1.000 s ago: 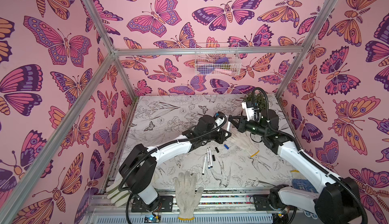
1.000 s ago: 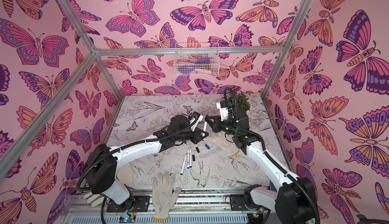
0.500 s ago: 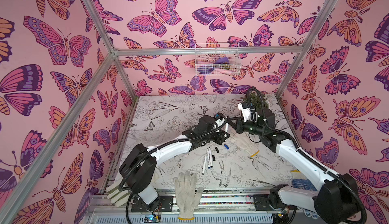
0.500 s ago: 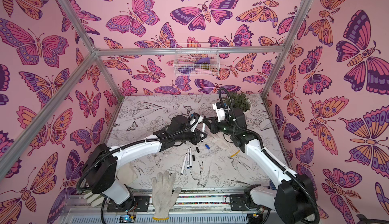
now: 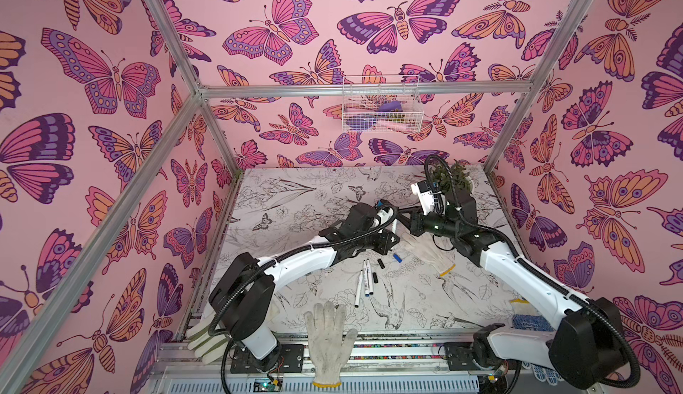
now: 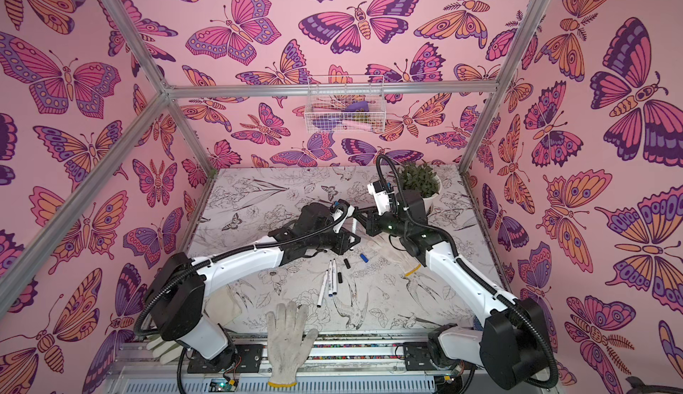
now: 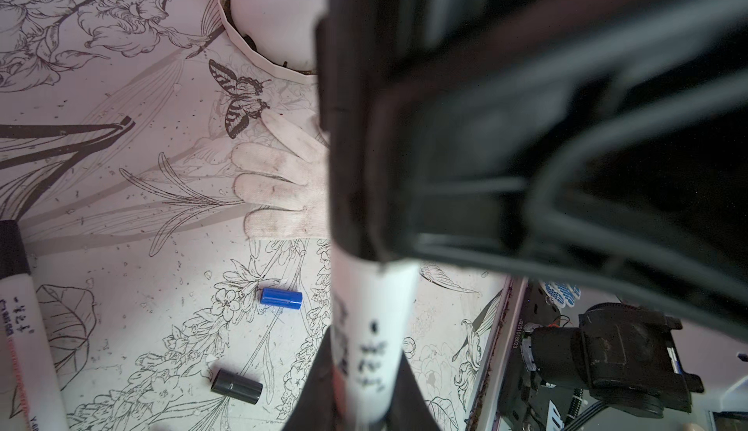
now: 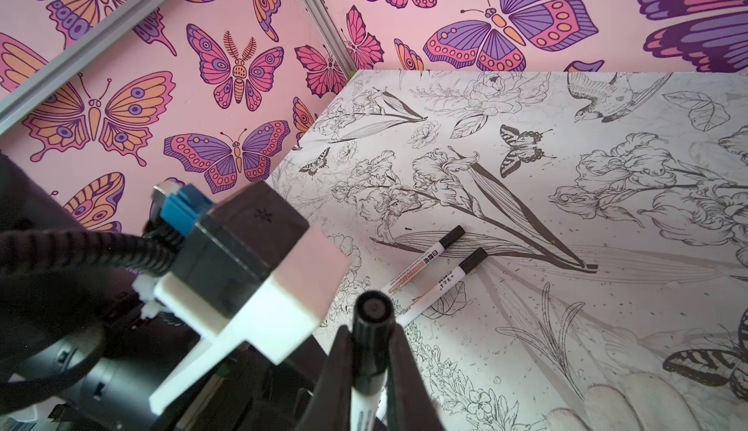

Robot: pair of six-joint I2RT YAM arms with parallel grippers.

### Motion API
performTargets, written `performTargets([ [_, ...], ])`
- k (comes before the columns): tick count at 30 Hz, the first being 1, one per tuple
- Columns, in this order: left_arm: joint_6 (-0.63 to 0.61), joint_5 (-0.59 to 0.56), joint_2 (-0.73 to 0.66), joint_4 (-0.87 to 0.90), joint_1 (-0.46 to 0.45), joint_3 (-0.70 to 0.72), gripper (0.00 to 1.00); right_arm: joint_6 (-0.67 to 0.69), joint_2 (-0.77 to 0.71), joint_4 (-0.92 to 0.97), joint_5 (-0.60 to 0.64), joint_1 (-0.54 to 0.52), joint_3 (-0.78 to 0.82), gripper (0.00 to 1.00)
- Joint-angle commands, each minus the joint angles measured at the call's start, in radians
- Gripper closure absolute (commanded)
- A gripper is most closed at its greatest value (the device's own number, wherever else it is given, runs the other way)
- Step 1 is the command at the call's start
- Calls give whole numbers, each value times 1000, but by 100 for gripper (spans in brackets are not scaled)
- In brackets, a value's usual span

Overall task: Insert pens into pen caps
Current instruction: Put on the pen cap to the pen.

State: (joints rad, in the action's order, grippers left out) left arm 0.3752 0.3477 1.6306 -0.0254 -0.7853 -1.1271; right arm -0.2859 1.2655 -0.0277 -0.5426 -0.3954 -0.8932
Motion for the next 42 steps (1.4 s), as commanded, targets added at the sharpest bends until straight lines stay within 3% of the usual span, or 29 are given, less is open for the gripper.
performTargets([
  [1,30,-191,-112,-340,120,-131,100,97,63,489,-74,-40,99,100],
  [6,26,-156,-106,-340,87,-90,100,53,36,451,8,-17,87,100],
  [12,42,-125,-92,-344,15,-41,100,-166,-38,174,-89,126,151,100],
  [21,52,-133,-88,-365,8,-43,100,-160,-32,152,-161,128,151,100],
  [22,50,-129,-85,-357,6,-49,100,-161,-34,155,-160,127,145,97],
  [25,60,-90,-68,-352,5,-53,100,-172,-48,148,-164,128,130,89],
  [31,30,99,-6,-323,1,-48,100,-186,-73,153,-142,127,72,88],
  [39,1,177,17,-278,1,-13,100,-280,-98,72,-106,130,59,46],
  [42,-17,172,17,-242,4,1,100,-310,-127,31,-49,131,59,42],
])
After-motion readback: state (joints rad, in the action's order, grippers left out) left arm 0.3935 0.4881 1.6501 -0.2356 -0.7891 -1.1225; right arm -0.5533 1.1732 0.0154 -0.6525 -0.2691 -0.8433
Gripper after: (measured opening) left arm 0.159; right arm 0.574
